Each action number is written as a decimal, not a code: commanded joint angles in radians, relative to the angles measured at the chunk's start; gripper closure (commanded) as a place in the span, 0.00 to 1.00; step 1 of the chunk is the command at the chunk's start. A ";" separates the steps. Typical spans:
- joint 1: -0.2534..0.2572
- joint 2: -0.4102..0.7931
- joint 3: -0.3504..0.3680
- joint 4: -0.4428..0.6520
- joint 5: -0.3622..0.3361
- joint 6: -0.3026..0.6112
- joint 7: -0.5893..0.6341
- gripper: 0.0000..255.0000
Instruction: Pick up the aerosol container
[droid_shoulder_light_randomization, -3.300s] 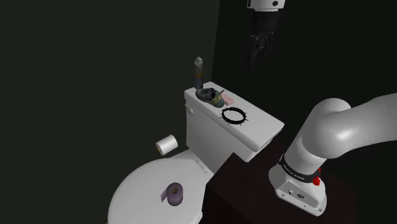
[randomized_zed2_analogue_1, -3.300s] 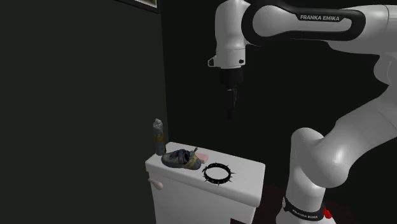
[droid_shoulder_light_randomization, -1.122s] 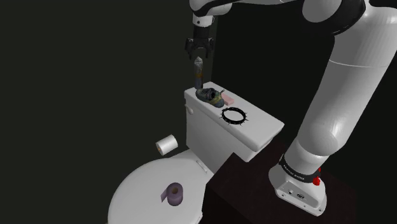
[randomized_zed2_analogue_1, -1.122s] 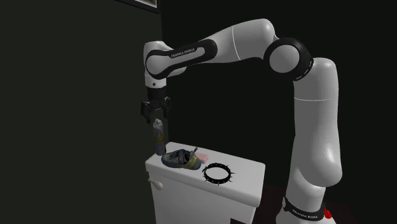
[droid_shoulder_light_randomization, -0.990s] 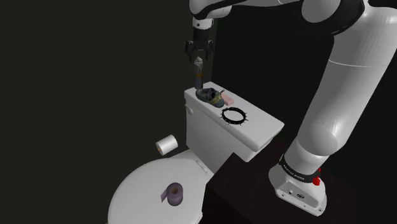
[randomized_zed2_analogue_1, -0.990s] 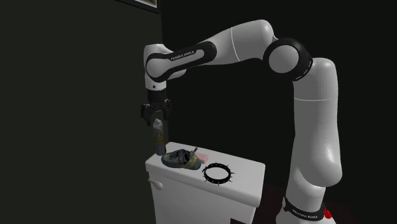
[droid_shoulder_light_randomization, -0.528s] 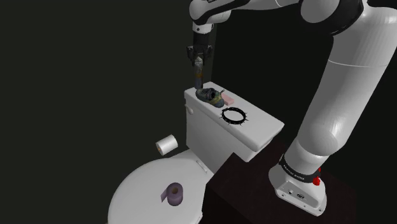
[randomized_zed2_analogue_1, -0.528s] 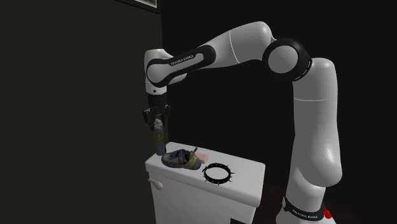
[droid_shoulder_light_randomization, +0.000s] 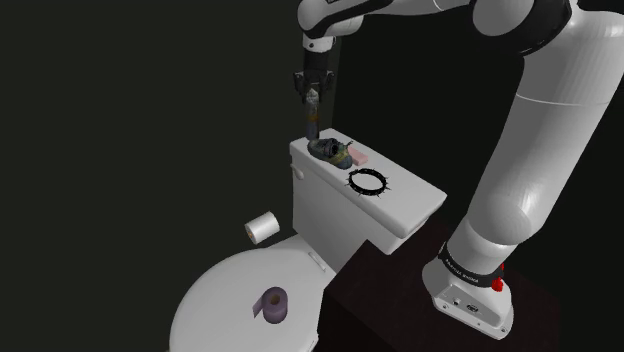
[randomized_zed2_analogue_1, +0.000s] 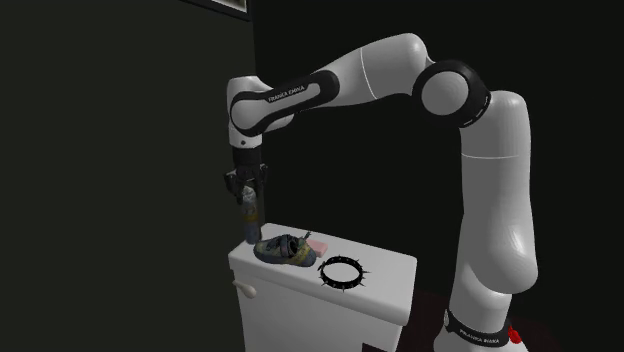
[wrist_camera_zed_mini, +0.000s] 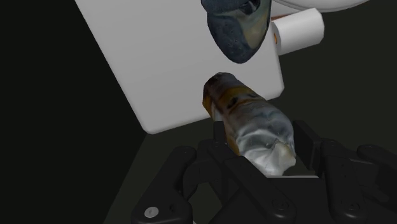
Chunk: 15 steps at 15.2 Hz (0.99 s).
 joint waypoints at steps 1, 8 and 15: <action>0.000 -0.003 0.000 0.016 0.000 -0.020 0.000 1.00; 0.000 -0.010 0.000 0.101 0.000 -0.112 0.000 1.00; 0.000 -0.007 0.000 0.188 0.000 -0.195 0.000 1.00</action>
